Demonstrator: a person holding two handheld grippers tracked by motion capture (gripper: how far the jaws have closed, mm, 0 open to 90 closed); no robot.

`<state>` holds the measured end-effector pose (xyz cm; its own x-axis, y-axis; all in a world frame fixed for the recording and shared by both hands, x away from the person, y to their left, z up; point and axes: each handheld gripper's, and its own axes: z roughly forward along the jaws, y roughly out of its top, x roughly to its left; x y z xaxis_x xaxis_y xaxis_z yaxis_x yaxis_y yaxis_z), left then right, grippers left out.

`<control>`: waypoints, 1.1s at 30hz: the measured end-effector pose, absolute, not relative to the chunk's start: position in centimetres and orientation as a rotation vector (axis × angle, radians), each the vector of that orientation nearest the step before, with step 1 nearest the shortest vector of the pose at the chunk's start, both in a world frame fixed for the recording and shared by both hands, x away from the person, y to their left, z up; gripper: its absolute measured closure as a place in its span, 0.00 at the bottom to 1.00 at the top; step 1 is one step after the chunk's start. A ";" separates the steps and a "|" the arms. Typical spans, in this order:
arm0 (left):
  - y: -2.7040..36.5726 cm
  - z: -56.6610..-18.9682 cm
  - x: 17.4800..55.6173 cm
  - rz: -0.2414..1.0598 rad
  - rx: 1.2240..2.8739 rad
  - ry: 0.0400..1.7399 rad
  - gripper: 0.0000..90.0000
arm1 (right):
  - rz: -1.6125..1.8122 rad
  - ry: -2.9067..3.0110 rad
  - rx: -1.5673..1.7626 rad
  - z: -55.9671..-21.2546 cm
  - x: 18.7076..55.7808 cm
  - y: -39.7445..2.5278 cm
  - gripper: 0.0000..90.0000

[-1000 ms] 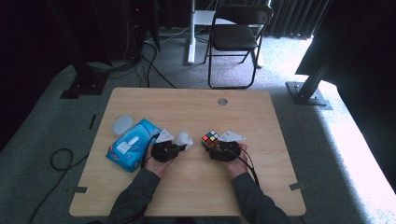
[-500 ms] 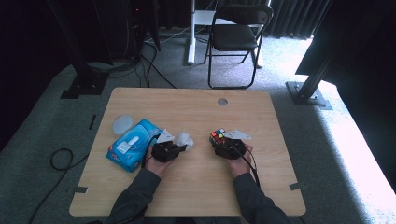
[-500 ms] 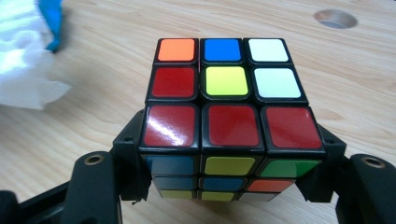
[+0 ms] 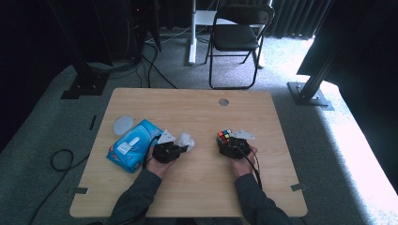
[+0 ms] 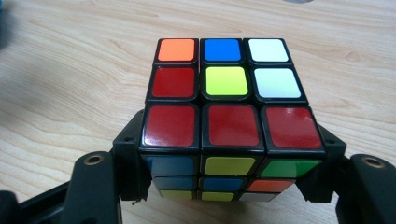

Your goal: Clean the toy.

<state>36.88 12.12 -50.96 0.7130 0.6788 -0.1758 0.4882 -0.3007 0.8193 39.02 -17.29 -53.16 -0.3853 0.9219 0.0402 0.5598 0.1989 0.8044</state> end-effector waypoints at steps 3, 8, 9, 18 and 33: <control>12.2 -51.0 36.9 0.251 1.963 0.896 0.94 | 1.051 2.028 1.377 -53.3 39.1 -17.3 0.37; 12.2 -51.0 36.8 0.251 1.963 0.896 0.94 | 1.039 2.032 1.381 -53.5 39.2 -17.3 0.37; 12.2 -51.0 36.8 0.251 1.962 0.896 0.94 | 1.037 2.032 1.385 -53.6 39.2 -17.3 0.37; 12.2 -50.9 36.8 0.253 1.959 0.898 0.94 | 1.022 2.053 1.382 -54.0 39.3 -17.1 0.37; 12.2 -51.0 36.8 0.253 1.957 0.898 0.94 | 1.024 2.071 1.383 -54.0 39.2 -16.8 0.36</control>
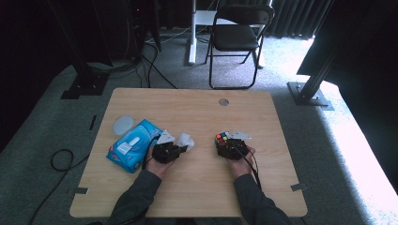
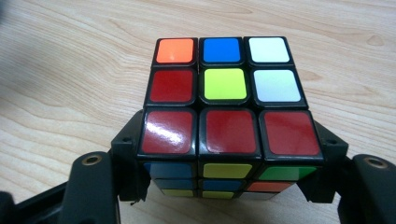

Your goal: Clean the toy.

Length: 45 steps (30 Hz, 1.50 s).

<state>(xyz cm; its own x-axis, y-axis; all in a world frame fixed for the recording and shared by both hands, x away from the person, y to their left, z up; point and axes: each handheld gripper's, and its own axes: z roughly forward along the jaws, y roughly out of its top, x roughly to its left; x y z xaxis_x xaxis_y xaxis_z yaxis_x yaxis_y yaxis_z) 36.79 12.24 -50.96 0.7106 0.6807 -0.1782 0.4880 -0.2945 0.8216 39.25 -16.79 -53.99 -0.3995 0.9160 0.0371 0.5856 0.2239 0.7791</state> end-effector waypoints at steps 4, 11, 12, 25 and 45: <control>12.3 -51.0 36.8 0.252 1.957 0.898 0.94 | 1.036 2.068 1.391 -53.8 39.1 -16.7 0.31; 12.3 -50.9 36.8 0.254 1.958 0.898 0.94 | 1.045 2.077 1.378 -53.6 38.9 -16.6 0.29; 12.3 -50.9 36.8 0.255 1.957 0.898 0.94 | 1.046 2.078 1.376 -53.5 38.8 -16.6 0.29; 12.4 -50.9 36.8 0.255 1.955 0.900 0.93 | 1.065 2.135 1.274 -52.9 37.4 -15.8 0.29; 12.5 -50.9 36.8 0.258 1.953 0.900 0.93 | 1.206 2.190 1.076 -51.2 36.9 -17.1 0.38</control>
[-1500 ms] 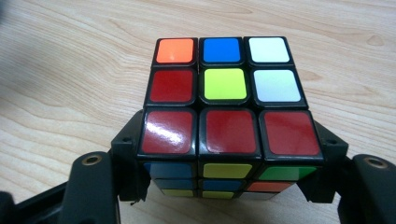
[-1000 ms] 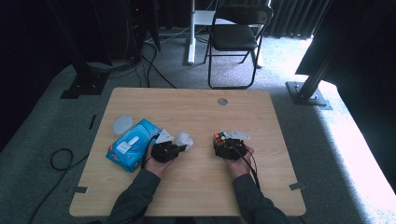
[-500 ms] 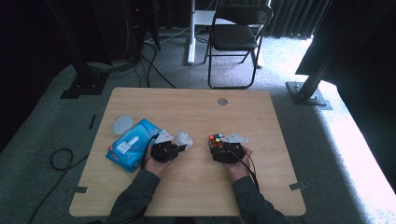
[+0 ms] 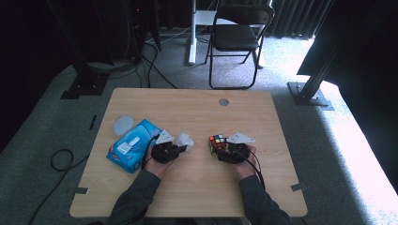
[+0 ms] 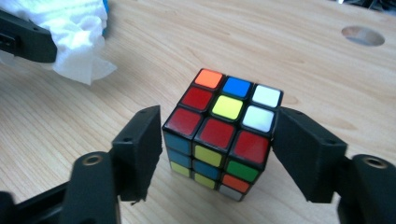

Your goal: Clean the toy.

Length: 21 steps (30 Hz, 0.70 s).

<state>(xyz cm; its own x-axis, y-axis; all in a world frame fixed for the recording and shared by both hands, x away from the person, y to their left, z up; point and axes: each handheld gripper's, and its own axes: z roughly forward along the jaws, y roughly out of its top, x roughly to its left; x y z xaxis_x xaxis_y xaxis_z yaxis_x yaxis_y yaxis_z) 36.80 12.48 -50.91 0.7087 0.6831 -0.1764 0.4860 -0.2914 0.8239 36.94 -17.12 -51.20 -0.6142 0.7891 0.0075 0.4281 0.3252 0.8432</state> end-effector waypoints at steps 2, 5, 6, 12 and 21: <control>12.5 -50.9 36.8 0.256 1.953 0.900 0.93 | 1.201 2.189 1.086 -51.2 37.2 -17.3 0.39; 12.4 -51.0 36.8 0.256 1.954 0.901 0.93 | 1.210 2.173 1.074 -50.9 37.4 -17.4 0.39; 12.4 -51.0 36.8 0.256 1.955 0.901 0.93 | 1.211 2.173 1.073 -50.7 37.5 -17.4 0.39; 12.5 -51.0 36.8 0.257 1.958 0.901 0.93 | 1.218 2.186 1.039 -50.6 37.9 -17.3 0.39; 12.3 -51.1 36.9 0.253 1.960 0.897 0.93 | 1.179 2.255 0.992 -51.0 38.3 -17.1 0.30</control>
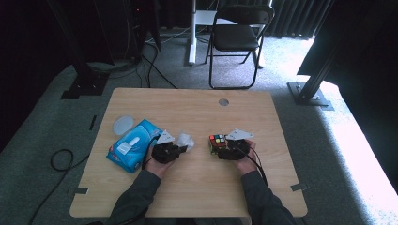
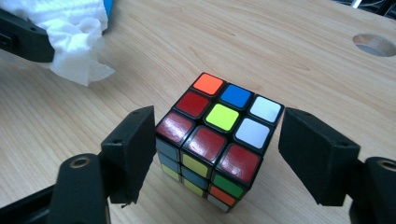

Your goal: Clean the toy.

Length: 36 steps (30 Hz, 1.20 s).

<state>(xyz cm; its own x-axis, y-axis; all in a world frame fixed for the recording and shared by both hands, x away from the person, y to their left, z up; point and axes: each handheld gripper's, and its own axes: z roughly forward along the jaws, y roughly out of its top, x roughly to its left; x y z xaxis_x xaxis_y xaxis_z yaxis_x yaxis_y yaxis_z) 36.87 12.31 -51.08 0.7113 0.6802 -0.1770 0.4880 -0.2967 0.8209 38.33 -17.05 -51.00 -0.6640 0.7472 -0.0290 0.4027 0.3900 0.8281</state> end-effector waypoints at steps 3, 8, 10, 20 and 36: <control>12.3 -51.1 36.9 0.251 1.961 0.897 0.93 | 1.171 2.267 0.968 -51.0 38.4 -16.7 0.29; 12.4 -51.0 36.9 0.253 1.959 0.898 0.93 | 1.177 2.274 0.947 -51.1 38.9 -16.5 0.23; 12.4 -51.0 36.9 0.253 1.958 0.897 0.93 | 1.192 2.276 0.942 -51.1 39.1 -16.6 0.22; 12.3 -51.0 36.9 0.252 1.964 0.893 0.93 | 1.244 2.313 0.896 -51.1 39.1 -17.6 0.22; 12.3 -51.0 36.9 0.249 1.968 0.887 0.92 | 1.246 2.363 0.848 -52.2 40.1 -17.9 0.18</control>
<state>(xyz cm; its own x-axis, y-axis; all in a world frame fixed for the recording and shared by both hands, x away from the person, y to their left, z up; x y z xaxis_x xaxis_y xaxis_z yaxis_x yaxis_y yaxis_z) 36.93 12.31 -50.99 0.7186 0.6733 -0.1741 0.4848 -0.3054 0.8196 40.08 -17.94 -52.18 -0.7653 0.6435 -0.0186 0.3482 0.4381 0.8288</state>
